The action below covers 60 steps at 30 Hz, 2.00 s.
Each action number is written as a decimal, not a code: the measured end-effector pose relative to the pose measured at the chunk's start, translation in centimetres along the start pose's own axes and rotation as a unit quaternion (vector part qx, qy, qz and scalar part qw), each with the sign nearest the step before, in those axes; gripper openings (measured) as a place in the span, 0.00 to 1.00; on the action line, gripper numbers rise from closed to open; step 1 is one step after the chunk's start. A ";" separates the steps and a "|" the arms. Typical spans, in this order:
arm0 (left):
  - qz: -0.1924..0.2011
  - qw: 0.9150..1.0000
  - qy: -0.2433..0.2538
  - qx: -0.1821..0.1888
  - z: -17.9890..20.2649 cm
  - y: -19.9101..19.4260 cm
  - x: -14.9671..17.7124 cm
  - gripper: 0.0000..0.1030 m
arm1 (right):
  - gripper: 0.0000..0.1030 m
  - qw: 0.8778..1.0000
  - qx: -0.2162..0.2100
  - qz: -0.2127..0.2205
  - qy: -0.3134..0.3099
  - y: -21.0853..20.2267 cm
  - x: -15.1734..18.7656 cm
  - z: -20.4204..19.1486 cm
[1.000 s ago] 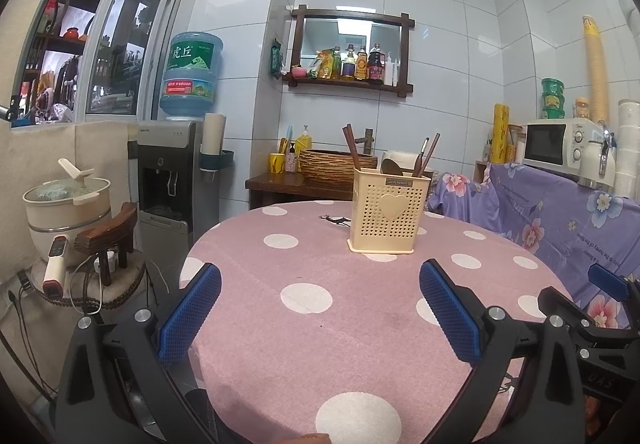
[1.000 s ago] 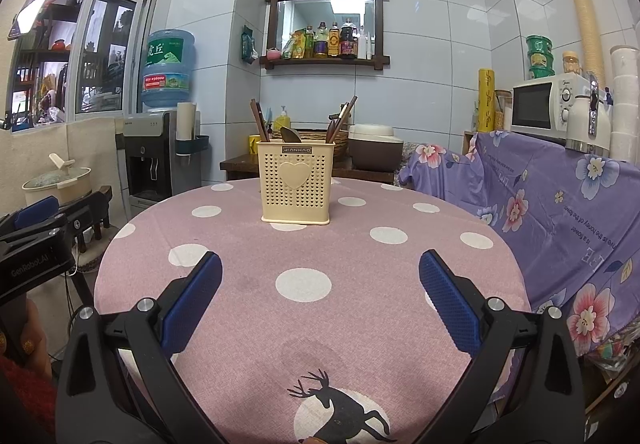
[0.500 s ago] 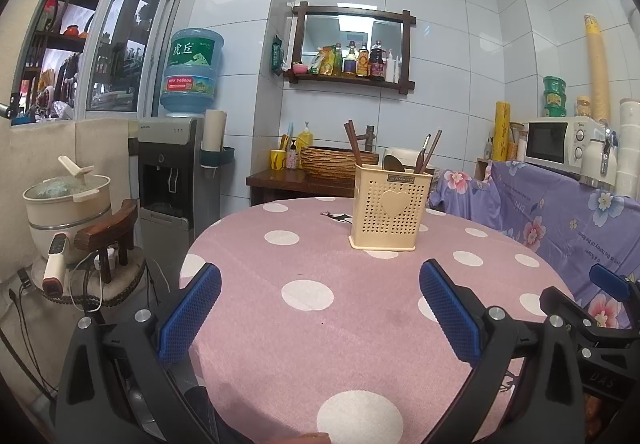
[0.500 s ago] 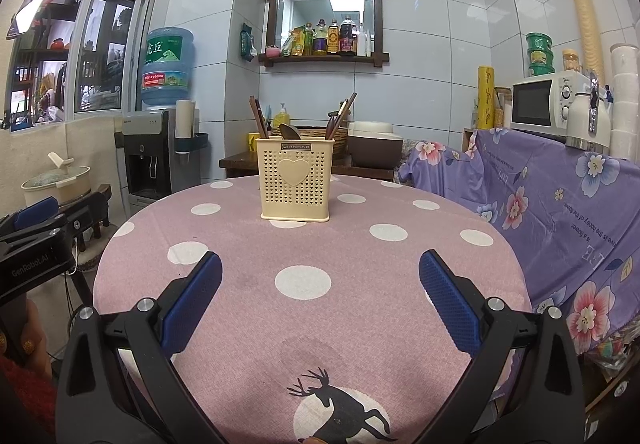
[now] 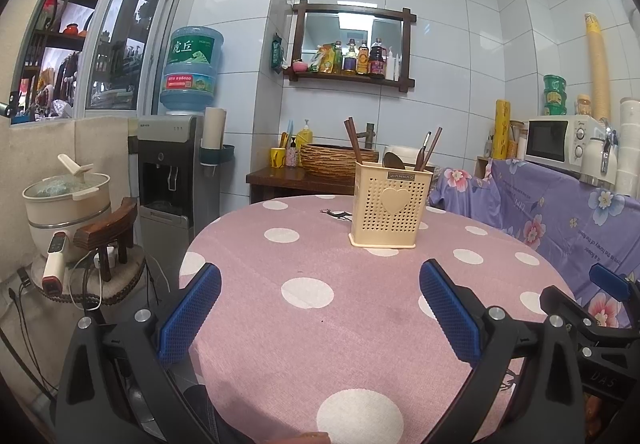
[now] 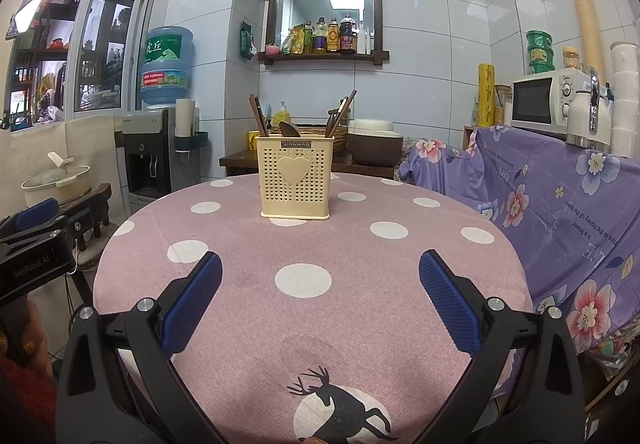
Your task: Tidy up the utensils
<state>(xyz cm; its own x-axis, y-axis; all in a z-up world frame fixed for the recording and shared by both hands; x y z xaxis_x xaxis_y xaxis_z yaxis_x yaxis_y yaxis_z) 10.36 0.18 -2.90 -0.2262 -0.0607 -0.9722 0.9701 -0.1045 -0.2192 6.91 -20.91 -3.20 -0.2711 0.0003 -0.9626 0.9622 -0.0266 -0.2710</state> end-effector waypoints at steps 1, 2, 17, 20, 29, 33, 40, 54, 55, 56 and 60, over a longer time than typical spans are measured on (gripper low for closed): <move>0.001 1.000 -0.001 0.000 0.0 0.0 0.1 0.95 | 0.95 1.000 0.001 0.001 0.000 0.0 -0.1 0.0; 0.001 1.000 -0.001 -0.001 0.0 0.0 0.2 0.95 | 0.95 1.000 0.001 0.001 0.000 0.0 0.0 0.0; -0.005 1.000 -0.001 0.002 0.1 0.3 0.6 0.95 | 0.95 1.000 0.004 -0.004 0.001 0.3 0.4 -0.1; -0.005 1.000 -0.001 0.002 0.1 0.2 0.8 0.95 | 0.95 1.000 0.004 -0.004 0.001 0.3 0.4 -0.2; -0.004 1.000 -0.003 0.002 -0.1 0.3 0.7 0.95 | 0.95 1.000 0.005 -0.006 0.002 0.2 0.5 -0.2; -0.005 1.000 -0.002 0.001 -0.3 0.2 1.0 0.95 | 0.95 1.000 0.005 -0.006 0.002 0.2 0.4 -0.2; -0.008 1.000 -0.001 0.001 -0.3 0.3 0.9 0.95 | 0.95 1.000 0.005 -0.006 0.003 0.2 0.4 -0.2; -0.010 1.000 -0.002 0.000 -0.2 0.1 0.7 0.95 | 0.95 1.000 0.005 -0.008 0.003 0.1 0.3 -0.3; -0.011 1.000 -0.002 0.001 -0.2 0.2 0.7 0.95 | 0.95 1.000 0.005 -0.008 0.003 0.2 0.3 -0.3; -0.011 1.000 -0.002 0.001 -0.2 0.3 0.6 0.95 | 0.95 1.000 0.004 -0.009 0.003 0.2 0.3 -0.3; -0.011 1.000 -0.002 0.001 -0.2 0.2 0.7 0.95 | 0.95 1.000 0.004 -0.008 0.003 0.2 0.3 -0.3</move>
<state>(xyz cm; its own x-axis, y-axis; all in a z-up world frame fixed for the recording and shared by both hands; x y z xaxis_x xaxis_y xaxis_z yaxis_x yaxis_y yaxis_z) 10.38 0.33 -3.60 -0.2473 -0.0626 -0.9669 0.9648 -0.1080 -0.2397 6.98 -20.62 -3.56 -0.2868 0.0070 -0.9580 0.9573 -0.0355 -0.2869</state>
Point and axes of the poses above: each gripper's, at about its wrist camera, not at the fingertips, and y roughly the way its jaws point, z to its right, x to its underside, the point moved 10 cm from there along y, roughly the way its jaws point, and after that the axes turned 1 degree about x, right-handed, at the moved point
